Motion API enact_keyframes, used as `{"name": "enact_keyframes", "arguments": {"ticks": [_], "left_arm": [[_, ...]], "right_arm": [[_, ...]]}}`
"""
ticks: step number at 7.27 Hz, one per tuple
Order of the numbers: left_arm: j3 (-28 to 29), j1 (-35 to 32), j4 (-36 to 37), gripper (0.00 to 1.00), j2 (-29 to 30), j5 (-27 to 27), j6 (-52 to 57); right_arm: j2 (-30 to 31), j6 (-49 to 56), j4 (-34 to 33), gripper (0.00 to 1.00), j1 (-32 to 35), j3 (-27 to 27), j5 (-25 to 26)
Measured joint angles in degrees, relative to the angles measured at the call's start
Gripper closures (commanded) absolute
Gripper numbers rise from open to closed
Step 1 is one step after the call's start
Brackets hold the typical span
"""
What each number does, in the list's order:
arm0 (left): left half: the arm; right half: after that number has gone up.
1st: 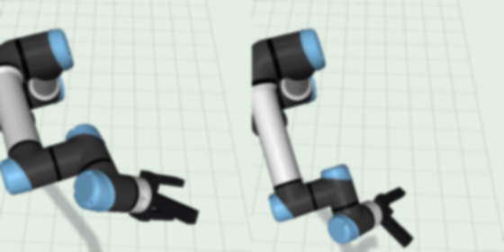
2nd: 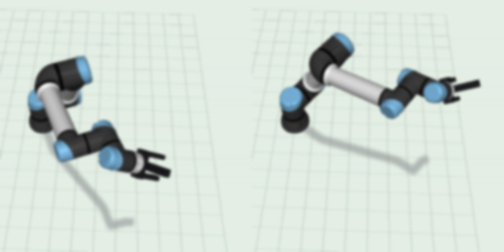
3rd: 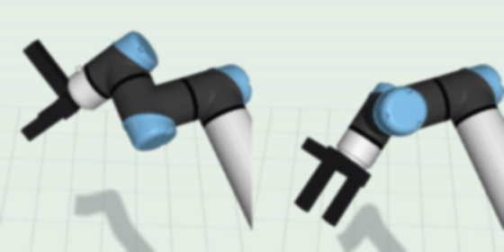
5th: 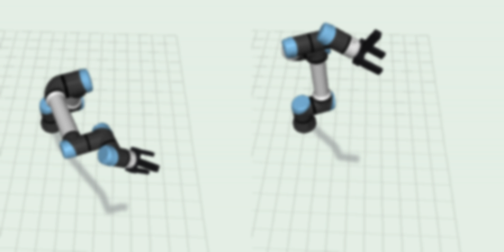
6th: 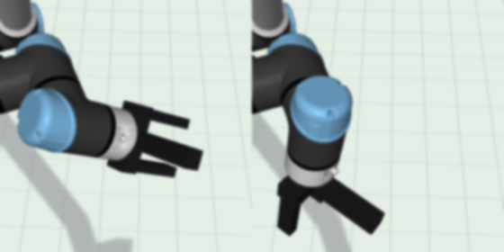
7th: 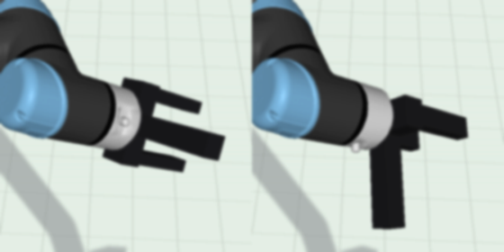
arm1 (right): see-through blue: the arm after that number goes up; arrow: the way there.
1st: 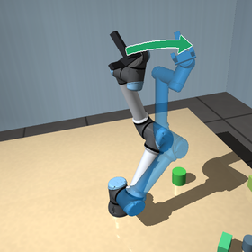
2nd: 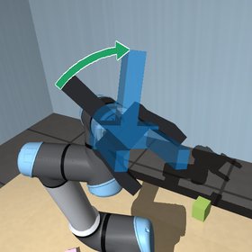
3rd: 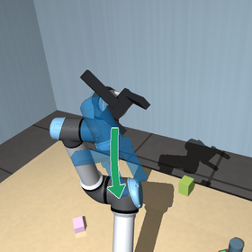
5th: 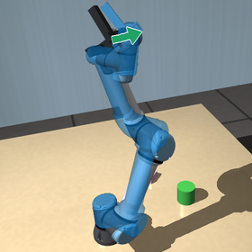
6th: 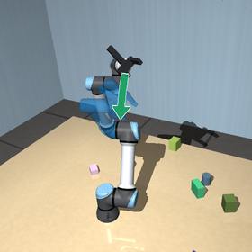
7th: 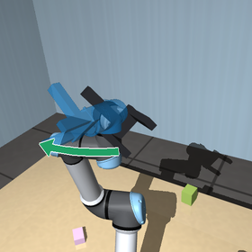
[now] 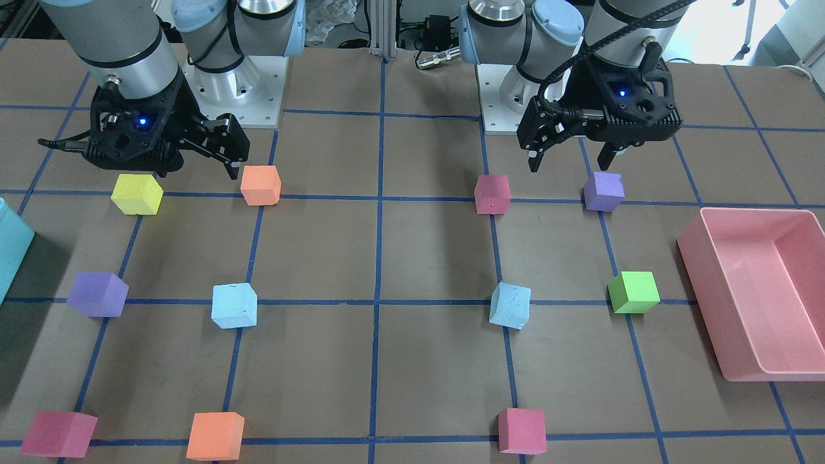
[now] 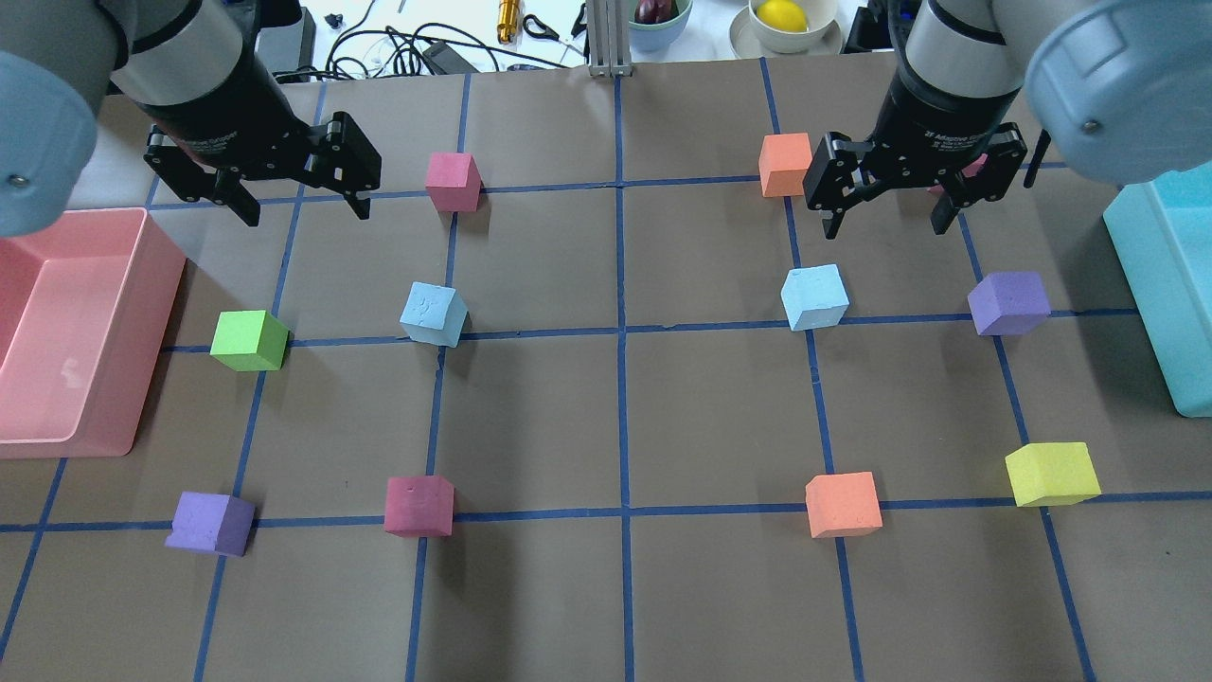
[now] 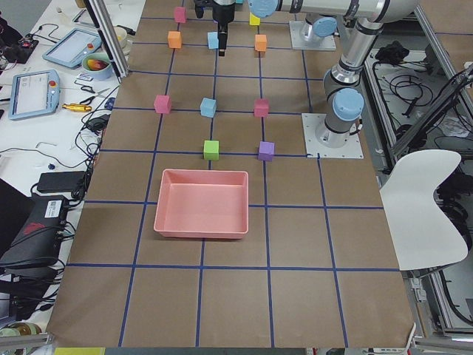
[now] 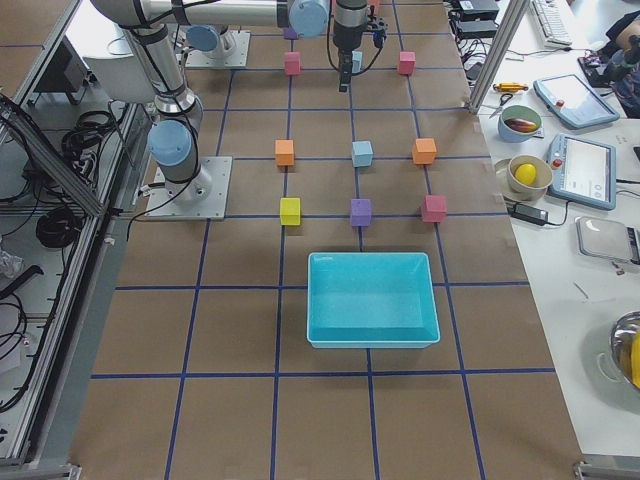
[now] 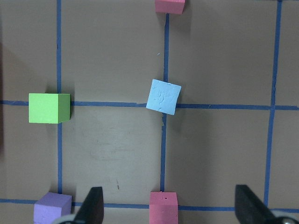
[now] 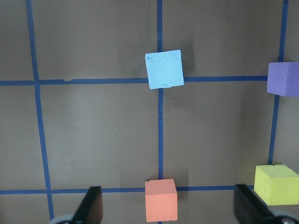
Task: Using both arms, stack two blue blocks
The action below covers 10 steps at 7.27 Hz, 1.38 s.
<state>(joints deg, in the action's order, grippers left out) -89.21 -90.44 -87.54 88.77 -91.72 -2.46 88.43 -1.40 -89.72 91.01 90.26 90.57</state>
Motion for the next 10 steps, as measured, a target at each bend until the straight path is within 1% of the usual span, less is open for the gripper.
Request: {"name": "enact_keyframes", "arguments": {"ticks": [4,5,7,8,9,10], "left_arm": [[0.0,0.0,0.0,0.0,0.01,-0.05,0.05],[0.0,0.0,0.0,0.0,0.04,0.0,0.06],[0.0,0.0,0.0,0.0,0.08,-0.01,0.01],[0.0,0.0,0.0,0.0,0.07,-0.03,0.0],[0.0,0.0,0.0,0.0,0.04,-0.03,0.02],[0.0,0.0,0.02,0.0,0.11,-0.02,0.06]], "right_arm": [[-0.61,0.19,-0.64,0.0,0.13,0.17,0.22],[-1.47,0.41,-0.62,0.0,0.09,0.22,0.24],[-5.36,0.66,-1.02,0.0,-0.51,0.26,0.31],[-7.4,0.71,-2.83,0.0,-1.15,0.57,0.28],[-9.47,1.11,-7.54,0.0,-1.54,1.63,0.26],[-11.56,2.96,-14.19,0.0,-1.76,3.32,0.27]]}}
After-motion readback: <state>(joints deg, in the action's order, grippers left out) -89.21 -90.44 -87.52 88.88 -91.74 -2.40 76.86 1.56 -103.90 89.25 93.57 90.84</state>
